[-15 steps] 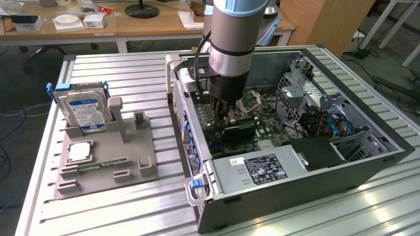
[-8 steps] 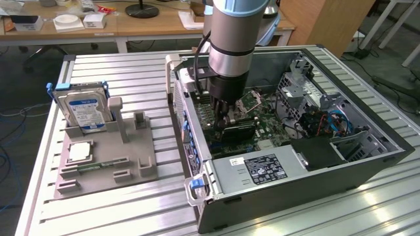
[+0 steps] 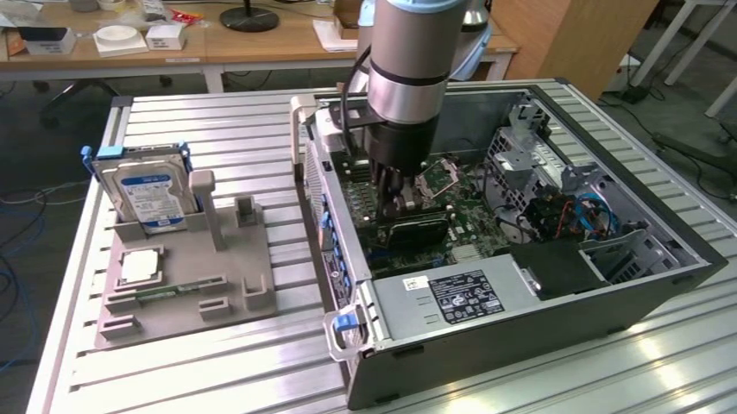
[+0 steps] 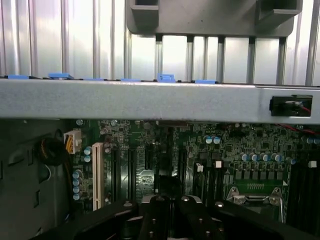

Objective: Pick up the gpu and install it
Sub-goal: 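Press down on the gpu until it lock into place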

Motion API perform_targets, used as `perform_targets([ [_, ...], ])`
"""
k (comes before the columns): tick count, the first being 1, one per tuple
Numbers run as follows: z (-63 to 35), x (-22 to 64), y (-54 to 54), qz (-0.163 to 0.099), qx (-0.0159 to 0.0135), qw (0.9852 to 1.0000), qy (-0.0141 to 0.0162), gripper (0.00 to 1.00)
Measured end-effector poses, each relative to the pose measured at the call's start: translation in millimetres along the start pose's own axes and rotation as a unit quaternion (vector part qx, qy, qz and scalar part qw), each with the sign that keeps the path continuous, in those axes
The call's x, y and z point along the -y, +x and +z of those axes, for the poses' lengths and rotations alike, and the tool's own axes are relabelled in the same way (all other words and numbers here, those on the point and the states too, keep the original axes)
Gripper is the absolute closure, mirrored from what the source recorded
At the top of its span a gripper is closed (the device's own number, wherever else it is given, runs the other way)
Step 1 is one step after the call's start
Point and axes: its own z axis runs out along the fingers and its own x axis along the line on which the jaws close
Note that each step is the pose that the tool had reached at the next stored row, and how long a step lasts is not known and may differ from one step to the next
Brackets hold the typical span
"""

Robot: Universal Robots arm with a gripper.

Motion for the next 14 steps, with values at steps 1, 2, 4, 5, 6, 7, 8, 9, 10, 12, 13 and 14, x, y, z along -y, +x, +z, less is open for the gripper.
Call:
perform_targets([
  [1,-1.0,0.0,0.0,0.000,0.0000,1.0000,0.0000,0.90],
  [2,-1.9,0.1,0.0,0.000,0.0000,1.0000,0.0000,0.90],
  [4,-3.1,0.1,-0.1,0.000,0.0001,1.0000,-0.0011,0.90],
  [5,-3.2,0.1,-0.1,0.000,0.0002,1.0000,-0.0035,0.90],
  [6,-3.6,0.1,-0.1,0.000,0.0000,1.0000,-0.0072,0.90],
  [7,-3.9,0.1,-0.1,0.000,0.0000,0.9999,-0.0120,0.90],
  [8,-4.0,0.1,-0.2,0.000,0.0001,0.9998,-0.0174,0.90],
  [9,-4.5,0.2,-0.3,0.000,0.0000,0.9997,-0.0228,0.90],
  [10,-5.0,0.1,-0.5,0.000,0.0000,0.9996,-0.0278,0.90],
  [12,-5.8,0.2,-0.9,0.000,0.0001,0.9994,-0.0360,0.90],
  [13,-6.1,0.2,-1.1,0.000,0.0001,0.9992,-0.0397,0.90],
  [14,-6.4,0.2,-1.3,0.000,0.0001,0.9991,-0.0434,0.90],
])
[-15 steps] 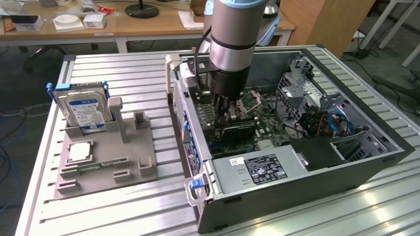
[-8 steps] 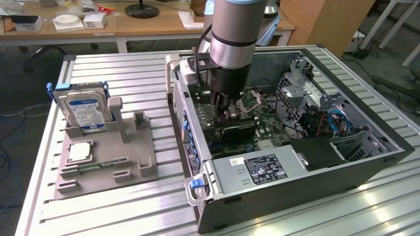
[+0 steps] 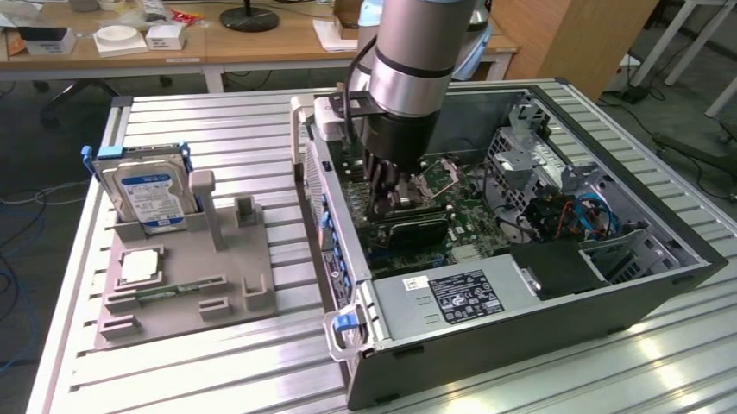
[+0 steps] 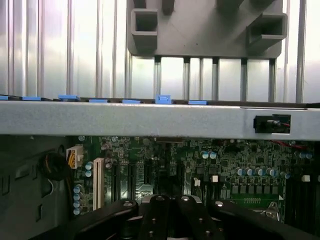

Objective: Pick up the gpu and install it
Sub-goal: 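Press down on the gpu until it lock into place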

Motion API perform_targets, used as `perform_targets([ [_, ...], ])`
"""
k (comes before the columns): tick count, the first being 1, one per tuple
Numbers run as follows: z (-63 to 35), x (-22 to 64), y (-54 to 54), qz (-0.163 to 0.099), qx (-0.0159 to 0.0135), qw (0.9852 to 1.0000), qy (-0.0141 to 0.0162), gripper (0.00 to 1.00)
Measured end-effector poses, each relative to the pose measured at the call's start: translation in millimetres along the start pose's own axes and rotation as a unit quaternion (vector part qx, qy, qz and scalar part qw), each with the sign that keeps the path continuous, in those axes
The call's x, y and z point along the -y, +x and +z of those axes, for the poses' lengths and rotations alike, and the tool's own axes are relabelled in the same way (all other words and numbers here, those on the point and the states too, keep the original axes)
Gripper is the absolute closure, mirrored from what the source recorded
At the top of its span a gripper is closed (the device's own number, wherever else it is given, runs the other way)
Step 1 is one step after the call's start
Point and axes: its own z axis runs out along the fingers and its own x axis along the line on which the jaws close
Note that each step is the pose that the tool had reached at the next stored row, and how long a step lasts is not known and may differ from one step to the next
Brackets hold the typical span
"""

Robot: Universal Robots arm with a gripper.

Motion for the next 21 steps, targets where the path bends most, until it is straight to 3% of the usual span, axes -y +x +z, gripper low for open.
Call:
perform_targets([
  [3,-0.7,-0.2,-1.5,0.000,0.0001,1.0000,-0.0094,0.90],
  [8,-1.6,0.0,-5.6,0.000,0.0000,0.9998,-0.0201,0.90],
  [14,-2.7,-0.1,-13.3,0.001,-0.0020,0.9994,-0.0340,0.90],
  [20,-2.7,-0.3,-17.0,0.001,-0.0028,0.9987,-0.0513,0.90],
  [21,-2.7,-0.7,-17.2,0.001,-0.0036,0.9987,-0.0516,0.90],
])
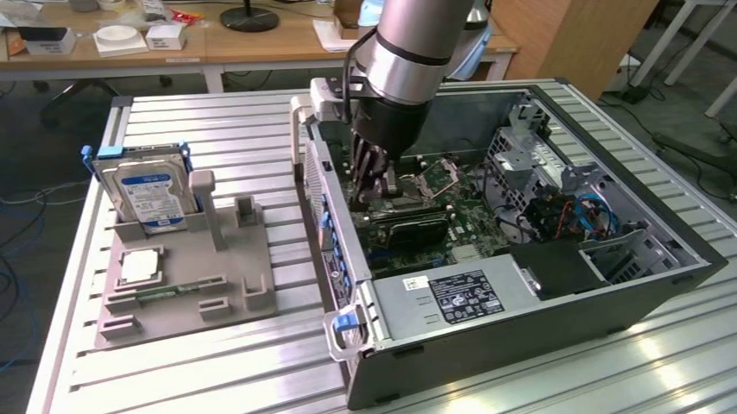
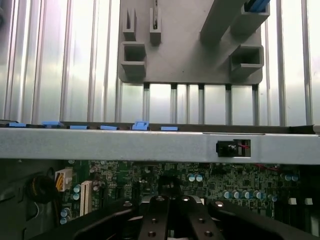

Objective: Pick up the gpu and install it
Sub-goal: 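Press down on the gpu until it lock into place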

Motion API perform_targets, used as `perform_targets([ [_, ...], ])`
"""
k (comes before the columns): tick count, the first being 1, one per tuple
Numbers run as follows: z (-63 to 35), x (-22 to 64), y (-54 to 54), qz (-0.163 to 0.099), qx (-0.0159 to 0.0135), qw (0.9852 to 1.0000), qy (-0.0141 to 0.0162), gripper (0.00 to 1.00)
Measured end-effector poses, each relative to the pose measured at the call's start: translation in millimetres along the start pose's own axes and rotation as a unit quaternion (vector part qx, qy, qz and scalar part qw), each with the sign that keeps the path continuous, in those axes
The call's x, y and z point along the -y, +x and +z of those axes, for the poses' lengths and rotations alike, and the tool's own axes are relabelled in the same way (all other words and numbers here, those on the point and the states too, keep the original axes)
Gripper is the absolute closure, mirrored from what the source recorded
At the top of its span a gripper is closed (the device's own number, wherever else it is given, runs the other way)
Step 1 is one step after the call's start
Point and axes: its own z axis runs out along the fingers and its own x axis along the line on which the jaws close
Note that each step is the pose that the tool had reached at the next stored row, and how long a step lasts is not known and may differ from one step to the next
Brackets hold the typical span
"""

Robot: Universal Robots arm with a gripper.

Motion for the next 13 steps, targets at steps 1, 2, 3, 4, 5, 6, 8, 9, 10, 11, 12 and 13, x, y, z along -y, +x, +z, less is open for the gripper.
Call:
perform_targets([
  [1,0.1,-0.7,0.0,0.000,-0.0008,1.0000,0.0000,0.90],
  [2,0.2,-1.7,-0.2,0.000,-0.0016,1.0000,0.0000,0.90],
  [3,0.4,-2.4,-0.5,0.000,-0.0020,1.0000,-0.0001,0.90],
  [4,0.5,-2.8,-0.9,0.000,-0.0025,1.0000,-0.0005,0.90],
  [5,0.5,-3.0,-1.1,0.000,-0.0028,1.0000,-0.0011,0.90],
  [6,0.5,-3.1,-1.1,0.000,-0.0029,1.0000,-0.0019,0.90],
  [8,0.5,-3.8,-1.1,0.000,-0.0031,1.0000,-0.0039,0.90],
  [9,0.6,-4.1,-1.2,0.000,-0.0030,1.0000,-0.0055,0.90],
  [10,0.8,-4.3,-1.4,0.000,-0.0029,1.0000,-0.0076,0.90],
  [11,0.8,-4.5,-1.4,0.000,-0.0030,0.9999,-0.0101,0.90],
  [12,0.7,-4.7,-1.4,0.000,-0.0031,0.9999,-0.0118,0.90],
  [13,0.7,-4.8,-1.4,0.000,-0.0031,0.9999,-0.0127,0.90],
])
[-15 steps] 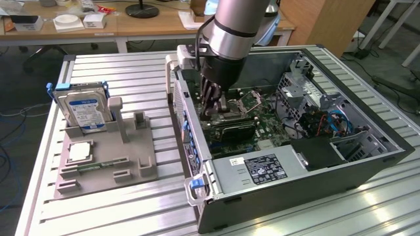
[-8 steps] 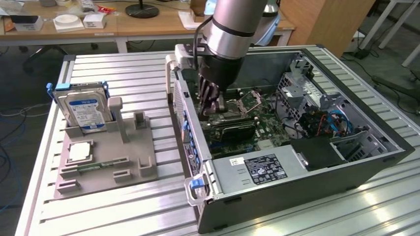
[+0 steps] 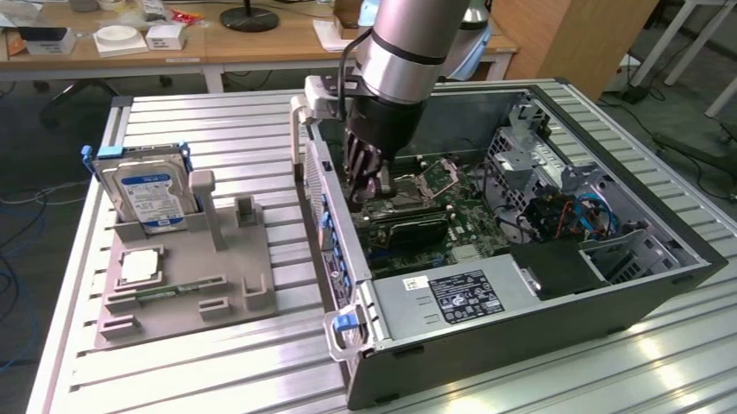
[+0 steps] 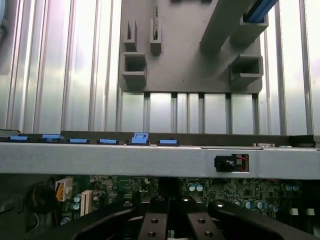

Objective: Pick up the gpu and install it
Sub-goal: 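Press down on the gpu until it lock into place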

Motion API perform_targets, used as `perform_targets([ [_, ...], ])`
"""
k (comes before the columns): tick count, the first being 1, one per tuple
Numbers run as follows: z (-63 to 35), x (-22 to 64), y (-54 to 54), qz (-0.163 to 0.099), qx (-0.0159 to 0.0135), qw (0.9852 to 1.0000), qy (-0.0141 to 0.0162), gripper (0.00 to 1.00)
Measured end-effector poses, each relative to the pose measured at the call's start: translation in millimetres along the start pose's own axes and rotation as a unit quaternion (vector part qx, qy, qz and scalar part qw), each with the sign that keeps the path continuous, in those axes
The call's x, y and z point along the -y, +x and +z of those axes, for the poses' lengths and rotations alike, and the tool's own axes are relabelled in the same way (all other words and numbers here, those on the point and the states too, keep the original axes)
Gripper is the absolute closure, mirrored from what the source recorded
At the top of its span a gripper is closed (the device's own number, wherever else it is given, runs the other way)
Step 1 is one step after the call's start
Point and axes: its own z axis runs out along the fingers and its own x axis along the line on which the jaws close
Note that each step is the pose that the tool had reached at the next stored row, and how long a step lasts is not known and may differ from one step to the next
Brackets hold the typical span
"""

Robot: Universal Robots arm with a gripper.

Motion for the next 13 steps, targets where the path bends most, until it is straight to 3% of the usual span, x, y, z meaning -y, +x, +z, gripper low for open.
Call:
perform_targets([
  [13,0.1,0.0,3.2,-0.001,-0.0001,1.0000,-0.0020,0.90],
])
